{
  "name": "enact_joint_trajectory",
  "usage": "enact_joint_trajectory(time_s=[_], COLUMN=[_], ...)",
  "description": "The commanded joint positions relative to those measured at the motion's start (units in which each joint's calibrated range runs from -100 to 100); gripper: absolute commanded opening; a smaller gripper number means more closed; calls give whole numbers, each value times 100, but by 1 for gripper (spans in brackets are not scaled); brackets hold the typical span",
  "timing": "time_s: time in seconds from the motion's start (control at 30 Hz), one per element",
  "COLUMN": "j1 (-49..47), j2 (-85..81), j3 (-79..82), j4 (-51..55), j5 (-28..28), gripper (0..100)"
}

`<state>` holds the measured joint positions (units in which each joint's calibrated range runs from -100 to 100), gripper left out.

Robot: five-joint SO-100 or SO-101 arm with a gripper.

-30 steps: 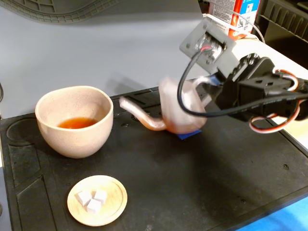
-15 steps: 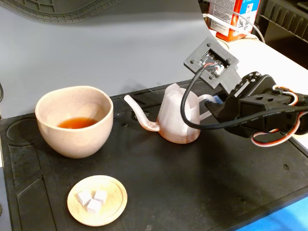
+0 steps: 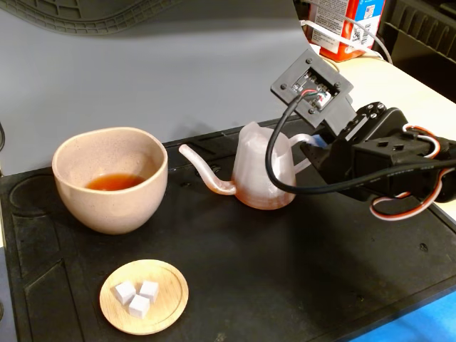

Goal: Pick up a kettle and pour liquid into a cup.

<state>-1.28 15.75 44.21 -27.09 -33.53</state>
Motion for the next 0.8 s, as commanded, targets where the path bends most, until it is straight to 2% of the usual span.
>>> enact_joint_trajectory(time_s=[0.0, 0.2, 0.27, 0.53, 0.6, 0.77], j1=[-20, -12, 26, -12, -20, -20], j2=[-108, -57, -48, -40, -40, -31], j3=[-92, -119, -364, -401, -346, -328], j4=[-140, -140, -140, -140, -88, -62], j5=[17, 23, 327, 327, 311, 311], gripper=[1, 1, 1, 1, 10, 18])
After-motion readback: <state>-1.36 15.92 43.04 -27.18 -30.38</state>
